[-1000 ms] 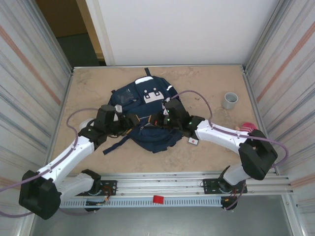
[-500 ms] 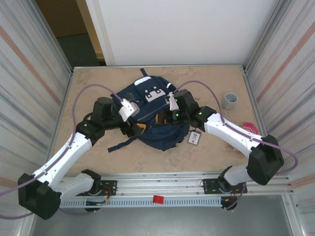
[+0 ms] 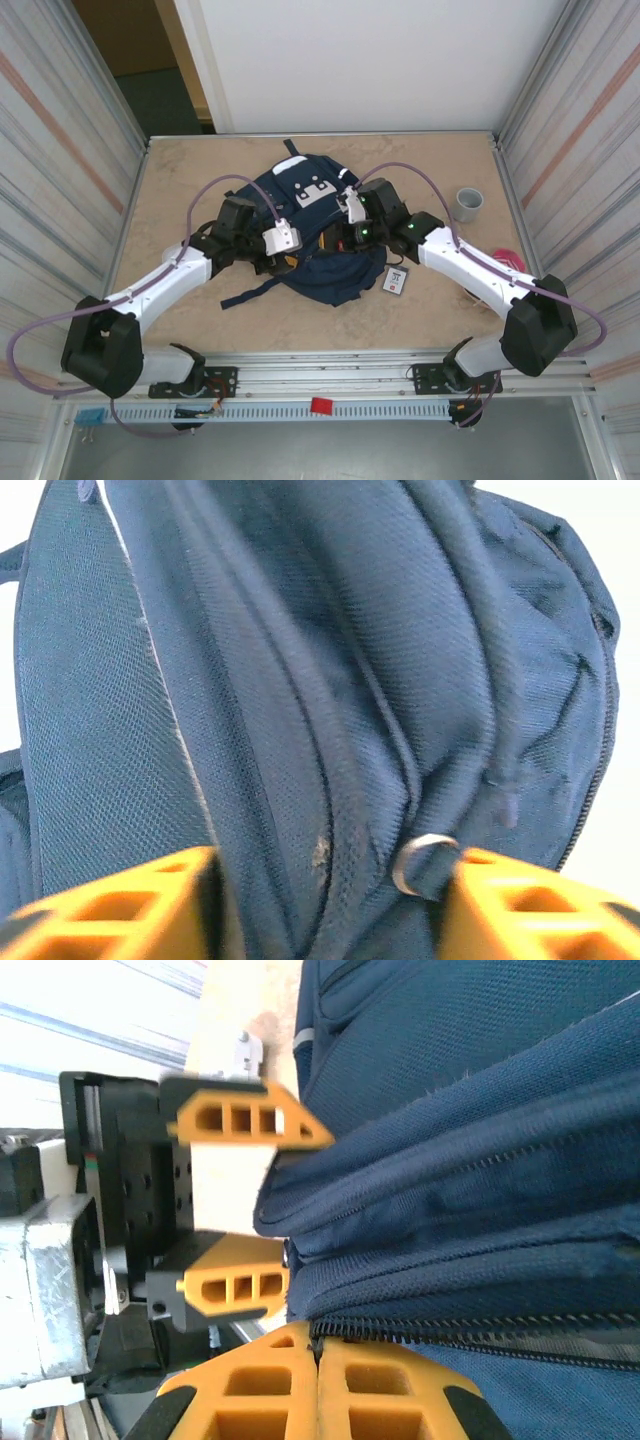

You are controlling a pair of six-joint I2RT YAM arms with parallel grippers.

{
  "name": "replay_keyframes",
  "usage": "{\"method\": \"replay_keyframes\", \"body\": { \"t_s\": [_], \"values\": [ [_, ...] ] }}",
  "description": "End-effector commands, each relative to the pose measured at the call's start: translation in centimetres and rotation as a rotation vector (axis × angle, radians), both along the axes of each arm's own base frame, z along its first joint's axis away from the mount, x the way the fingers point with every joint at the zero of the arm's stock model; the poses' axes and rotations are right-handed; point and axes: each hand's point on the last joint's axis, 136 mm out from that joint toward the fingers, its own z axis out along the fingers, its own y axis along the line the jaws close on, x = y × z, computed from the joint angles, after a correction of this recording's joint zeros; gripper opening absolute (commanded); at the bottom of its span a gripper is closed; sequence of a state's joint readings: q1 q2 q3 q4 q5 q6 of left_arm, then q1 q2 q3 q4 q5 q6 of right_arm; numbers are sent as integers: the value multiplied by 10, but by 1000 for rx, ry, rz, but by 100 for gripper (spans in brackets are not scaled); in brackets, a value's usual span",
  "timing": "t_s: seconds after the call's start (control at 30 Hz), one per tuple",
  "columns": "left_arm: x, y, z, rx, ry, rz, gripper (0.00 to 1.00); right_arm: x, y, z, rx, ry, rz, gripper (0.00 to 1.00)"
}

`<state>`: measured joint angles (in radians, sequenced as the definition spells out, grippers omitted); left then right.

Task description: Pack the student bag

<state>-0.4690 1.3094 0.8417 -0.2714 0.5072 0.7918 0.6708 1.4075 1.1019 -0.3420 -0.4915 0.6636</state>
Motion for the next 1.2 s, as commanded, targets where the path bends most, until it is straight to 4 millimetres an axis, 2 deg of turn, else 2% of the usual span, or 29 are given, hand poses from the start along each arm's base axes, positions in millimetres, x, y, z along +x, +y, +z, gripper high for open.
{"method": "replay_keyframes", "body": {
  "t_s": [0.0,0.03,0.1,0.17,0.3,0.4,0.5,0.63,0.83,1.1,1.17],
  "values": [
    [-4,-18,26,-106,-18,-70,23,-2,2,43,66,-93,35,4],
    [-10,-20,28,-128,26,-78,12,1,-5,39,22,-95,-10,12],
    [-21,-25,27,-161,117,-100,1,3,-23,35,-94,-126,-110,35],
    [-31,-28,23,-173,216,-115,0,-4,-36,37,-203,-175,-198,42],
    [-40,-33,21,-194,385,-102,0,-31,-43,44,-331,-250,-340,42],
    [-43,-36,23,-198,473,-93,0,-47,-27,35,-342,-246,-373,40],
    [-41,-38,24,-214,516,-71,0,-53,-9,20,-365,-217,-384,39],
    [-38,-40,29,-246,579,-61,0,-48,10,3,-413,-210,-371,39],
    [-42,-44,35,-284,625,-82,0,-29,14,-7,-438,-236,-413,42],
    [-43,-45,39,-305,633,-96,0,-13,-13,-26,-617,-240,-501,39],
    [-43,-45,40,-308,629,-96,0,-11,-14,-32,-633,-229,-493,32]
  ]
}}
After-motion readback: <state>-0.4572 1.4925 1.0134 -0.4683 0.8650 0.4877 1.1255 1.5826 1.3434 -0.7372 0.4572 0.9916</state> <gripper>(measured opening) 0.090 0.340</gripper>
